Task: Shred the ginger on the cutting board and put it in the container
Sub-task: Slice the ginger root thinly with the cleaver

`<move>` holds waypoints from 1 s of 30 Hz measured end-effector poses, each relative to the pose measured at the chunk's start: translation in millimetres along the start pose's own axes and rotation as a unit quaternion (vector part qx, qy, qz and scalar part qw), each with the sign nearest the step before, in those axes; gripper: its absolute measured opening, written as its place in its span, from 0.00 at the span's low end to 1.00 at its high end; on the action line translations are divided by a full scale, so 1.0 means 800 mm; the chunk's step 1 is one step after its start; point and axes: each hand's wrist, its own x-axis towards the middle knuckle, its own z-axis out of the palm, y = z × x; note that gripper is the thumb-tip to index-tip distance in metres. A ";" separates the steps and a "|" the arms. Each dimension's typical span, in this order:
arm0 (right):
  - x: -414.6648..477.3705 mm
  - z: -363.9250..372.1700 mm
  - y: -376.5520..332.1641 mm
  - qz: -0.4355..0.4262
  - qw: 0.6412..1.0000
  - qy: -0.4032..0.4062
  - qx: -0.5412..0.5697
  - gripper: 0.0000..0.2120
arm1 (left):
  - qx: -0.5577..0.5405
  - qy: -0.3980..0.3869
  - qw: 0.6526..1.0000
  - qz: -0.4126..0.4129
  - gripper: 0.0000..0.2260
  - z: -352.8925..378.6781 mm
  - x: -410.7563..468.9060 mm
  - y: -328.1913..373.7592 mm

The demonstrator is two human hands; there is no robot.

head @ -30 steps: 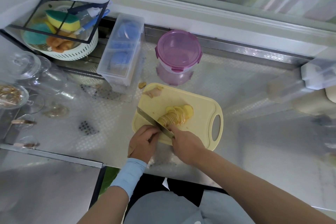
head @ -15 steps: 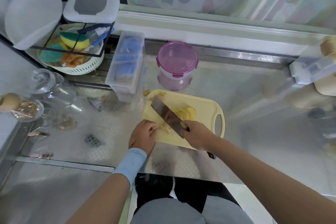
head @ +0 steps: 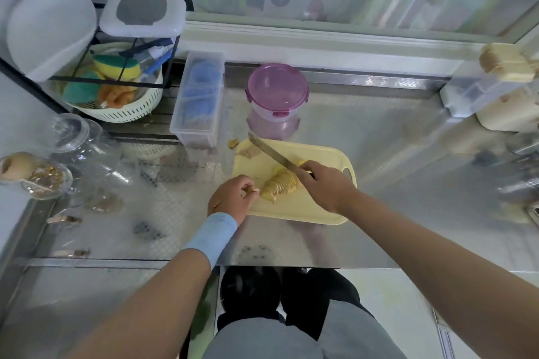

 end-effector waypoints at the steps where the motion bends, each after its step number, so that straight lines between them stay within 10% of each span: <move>1: 0.004 -0.003 0.005 -0.006 1.000 0.007 -0.029 0.18 | -0.007 0.009 1.000 -0.009 0.03 -0.007 0.008 0.002; 14: 0.055 -0.026 0.103 -0.034 0.997 0.044 -0.053 0.11 | 0.114 0.068 0.991 0.017 0.10 -0.020 0.110 0.054; 20: 0.071 -0.024 0.137 0.022 0.999 0.024 -0.034 0.26 | 0.236 -0.082 0.964 0.086 0.21 0.006 0.149 0.109; 30: 0.068 -0.013 0.131 -0.046 0.975 0.039 -0.214 0.14 | 0.324 -0.126 0.934 0.085 0.20 0.003 0.131 0.080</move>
